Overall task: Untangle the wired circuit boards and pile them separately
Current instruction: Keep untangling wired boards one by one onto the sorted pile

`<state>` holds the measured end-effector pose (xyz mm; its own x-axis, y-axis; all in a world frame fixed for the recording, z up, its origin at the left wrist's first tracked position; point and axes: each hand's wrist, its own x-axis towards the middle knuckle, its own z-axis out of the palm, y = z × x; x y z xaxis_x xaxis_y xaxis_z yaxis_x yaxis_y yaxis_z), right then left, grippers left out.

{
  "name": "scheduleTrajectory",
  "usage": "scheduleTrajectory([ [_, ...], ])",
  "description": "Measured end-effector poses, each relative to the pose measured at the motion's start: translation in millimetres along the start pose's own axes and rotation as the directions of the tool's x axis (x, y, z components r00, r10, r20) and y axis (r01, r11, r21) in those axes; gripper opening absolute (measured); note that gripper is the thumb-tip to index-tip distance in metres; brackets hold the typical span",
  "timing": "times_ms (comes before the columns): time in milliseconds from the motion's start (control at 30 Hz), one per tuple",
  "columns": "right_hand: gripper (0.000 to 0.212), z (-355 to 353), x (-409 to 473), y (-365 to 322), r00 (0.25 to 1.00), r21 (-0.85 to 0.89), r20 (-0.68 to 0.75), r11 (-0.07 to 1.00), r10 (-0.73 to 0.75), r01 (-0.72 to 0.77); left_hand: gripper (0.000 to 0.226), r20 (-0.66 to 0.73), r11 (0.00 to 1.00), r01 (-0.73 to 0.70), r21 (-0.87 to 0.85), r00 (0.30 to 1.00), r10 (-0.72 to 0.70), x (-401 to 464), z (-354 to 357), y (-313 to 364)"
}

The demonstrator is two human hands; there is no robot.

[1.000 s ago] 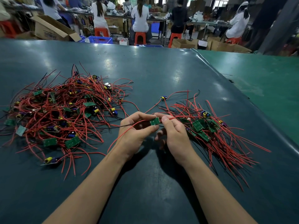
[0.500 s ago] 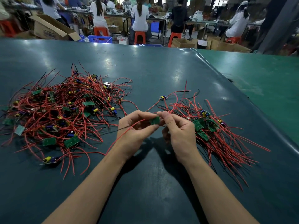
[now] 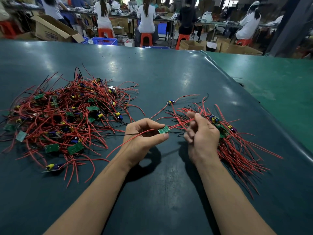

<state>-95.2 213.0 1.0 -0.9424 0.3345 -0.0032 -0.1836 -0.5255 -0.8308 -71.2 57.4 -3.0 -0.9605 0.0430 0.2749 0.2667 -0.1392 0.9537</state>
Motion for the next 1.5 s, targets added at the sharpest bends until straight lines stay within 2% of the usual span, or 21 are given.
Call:
scheduleTrajectory([
  [133, 0.032, -3.3, 2.3, -6.5, 0.997, 0.17, -0.047, 0.984, 0.067, -0.058, 0.026, 0.022, 1.0, -0.005, -0.022, 1.0, 0.005, -0.4, -3.8, 0.3],
  [233, 0.04, -2.8, 2.3, -7.0, 0.995, 0.182, -0.053, 0.981, 0.08, -0.069, 0.021, 0.045, 0.999, -0.002, -0.039, 0.999, 0.004, -1.3, -5.5, -0.5],
  [300, 0.04, -4.0, 2.5, -7.7, 0.998, 0.112, -0.059, 0.993, -0.017, 0.024, 0.022, 0.065, 0.999, 0.006, -0.047, 0.998, -0.003, -0.7, -7.5, -2.2],
  [433, 0.029, -6.5, 0.0, -3.5, 0.971, -0.077, -0.044, 0.97, -0.235, 0.231, 0.021, 0.019, 0.977, 0.039, -0.212, 0.999, -0.036, 3.4, -13.6, -4.4],
  [533, 0.014, -6.8, -1.2, -0.9, 0.944, -0.185, -0.085, 0.936, -0.32, 0.3, 0.02, 0.023, 0.969, 0.04, -0.245, 0.999, -0.036, 3.0, -13.7, -4.1],
  [667, 0.017, -8.7, -1.7, 0.0, 0.9, -0.265, -0.101, 0.884, -0.423, 0.386, 0.018, 0.065, 0.953, 0.083, -0.29, 0.996, -0.067, 2.1, -12.6, -2.0],
  [733, 0.031, -7.5, -0.2, 0.4, 0.915, -0.235, -0.092, 0.902, -0.392, 0.362, 0.019, 0.078, 0.945, 0.109, -0.31, 0.993, -0.089, 2.4, -11.7, -1.5],
  [800, 0.05, -7.6, 2.6, 0.0, 0.961, -0.12, -0.094, 0.961, -0.262, 0.25, 0.022, 0.071, 0.939, 0.118, -0.324, 0.992, -0.101, 2.6, -10.2, -1.5],
  [833, 0.044, -7.3, 3.6, -1.3, 0.974, -0.071, -0.082, 0.976, -0.212, 0.207, 0.022, 0.062, 0.936, 0.118, -0.33, 0.993, -0.104, 3.0, -9.9, -1.3],
  [900, 0.015, -8.3, 4.5, -3.8, 0.979, -0.052, -0.054, 0.979, -0.198, 0.196, 0.021, 0.046, 0.931, 0.115, -0.347, 0.993, -0.106, 4.5, -11.4, -0.9],
  [933, 0.006, -9.2, 3.7, -4.5, 0.972, -0.076, -0.05, 0.972, -0.228, 0.224, 0.021, 0.038, 0.929, 0.11, -0.352, 0.994, -0.104, 5.5, -12.6, -1.2],
  [1000, 0.014, -11.0, 1.4, -4.1, 0.939, -0.176, -0.067, 0.93, -0.338, 0.322, 0.02, 0.03, 0.934, 0.097, -0.344, 0.995, -0.093, 6.0, -14.6, -1.7],
  [1100, 0.024, -12.5, -1.6, -2.3, 0.855, -0.401, -0.113, 0.811, -0.505, 0.426, 0.021, 0.023, 0.956, 0.072, -0.284, 0.997, -0.068, 4.0, -13.4, -3.0],
  [1167, 0.023, -11.1, -3.8, -3.7, 0.841, -0.423, -0.113, 0.791, -0.529, 0.441, 0.02, -0.01, 0.964, 0.057, -0.258, 0.998, -0.061, 4.7, -11.7, -4.9],
  [1233, 0.024, -7.5, -6.6, -7.6, 0.905, -0.239, -0.046, 0.884, -0.423, 0.401, 0.019, -0.065, 0.948, 0.053, -0.314, 0.995, -0.077, 7.2, -10.4, -4.8],
  [1300, 0.041, -2.8, -11.2, -7.0, 0.972, -0.084, 0.084, 0.97, -0.221, 0.228, 0.019, -0.095, 0.902, 0.06, -0.428, 0.989, -0.111, 10.5, -9.8, -4.0],
  [1367, 0.047, 1.3, -17.9, 0.7, 0.97, -0.192, 0.238, 0.976, -0.052, 0.1, 0.012, -0.096, 0.866, 0.075, -0.495, 0.985, -0.14, 11.9, -9.9, -3.0],
  [1433, 0.041, 4.2, -25.7, 12.1, 0.908, -0.42, 0.414, 0.898, 0.061, 0.131, 0.009, -0.056, 0.864, 0.107, -0.491, 0.986, -0.154, 11.2, -10.1, -3.4],
  [1500, 0.043, 5.6, -32.9, 21.2, 0.829, -0.542, 0.536, 0.817, 0.157, 0.196, 0.004, 0.014, 0.875, 0.162, -0.456, 0.984, -0.175, 9.4, -9.8, -2.4],
])
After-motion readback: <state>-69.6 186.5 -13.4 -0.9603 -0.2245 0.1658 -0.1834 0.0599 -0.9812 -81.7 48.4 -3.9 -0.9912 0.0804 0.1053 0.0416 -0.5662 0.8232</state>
